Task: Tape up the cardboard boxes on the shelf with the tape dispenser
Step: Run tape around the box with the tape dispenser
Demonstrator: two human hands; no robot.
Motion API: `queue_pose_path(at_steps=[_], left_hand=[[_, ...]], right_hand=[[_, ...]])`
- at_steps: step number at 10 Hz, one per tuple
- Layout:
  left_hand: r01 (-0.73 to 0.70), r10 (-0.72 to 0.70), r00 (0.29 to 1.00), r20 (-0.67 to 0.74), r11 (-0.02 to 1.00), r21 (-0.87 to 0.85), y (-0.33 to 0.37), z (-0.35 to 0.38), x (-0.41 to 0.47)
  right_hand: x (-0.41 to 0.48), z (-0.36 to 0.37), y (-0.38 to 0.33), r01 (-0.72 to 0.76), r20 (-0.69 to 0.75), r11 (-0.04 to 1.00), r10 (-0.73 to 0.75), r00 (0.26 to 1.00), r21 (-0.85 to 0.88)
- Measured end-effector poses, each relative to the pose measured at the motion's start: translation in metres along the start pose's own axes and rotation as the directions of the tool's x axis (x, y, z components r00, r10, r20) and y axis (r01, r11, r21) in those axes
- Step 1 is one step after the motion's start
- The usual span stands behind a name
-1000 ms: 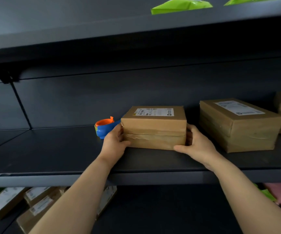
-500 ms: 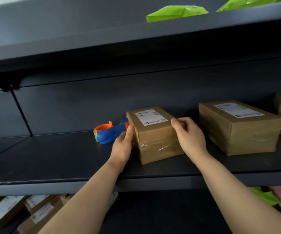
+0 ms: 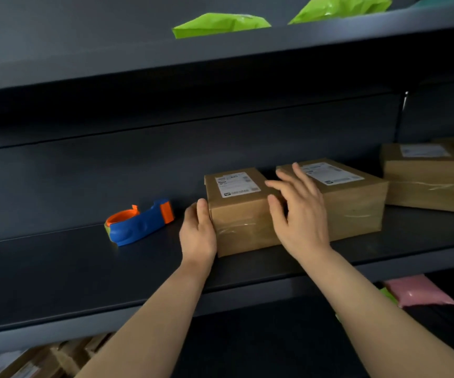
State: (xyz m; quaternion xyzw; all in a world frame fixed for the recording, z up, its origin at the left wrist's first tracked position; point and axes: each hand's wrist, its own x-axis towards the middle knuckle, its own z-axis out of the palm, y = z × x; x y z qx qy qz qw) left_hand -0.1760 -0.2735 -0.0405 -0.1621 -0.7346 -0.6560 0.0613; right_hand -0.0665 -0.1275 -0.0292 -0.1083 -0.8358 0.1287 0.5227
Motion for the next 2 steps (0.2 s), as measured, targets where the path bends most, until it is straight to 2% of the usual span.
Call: queue_pose_path(at_steps=[1,2], left_hand=[[-0.176,0.179,0.983,-0.038,0.982,0.076,-0.001,0.000,-0.002],[-0.336,0.345,0.936,-0.068,0.935,0.118,0.002,0.002,-0.013]], right_hand=[[-0.006,-0.009,0.005,0.045,-0.027,0.997,-0.044,0.999,0.068],[-0.016,-0.021,0.004,0.011,-0.151,1.000,-0.012,0.988,-0.009]])
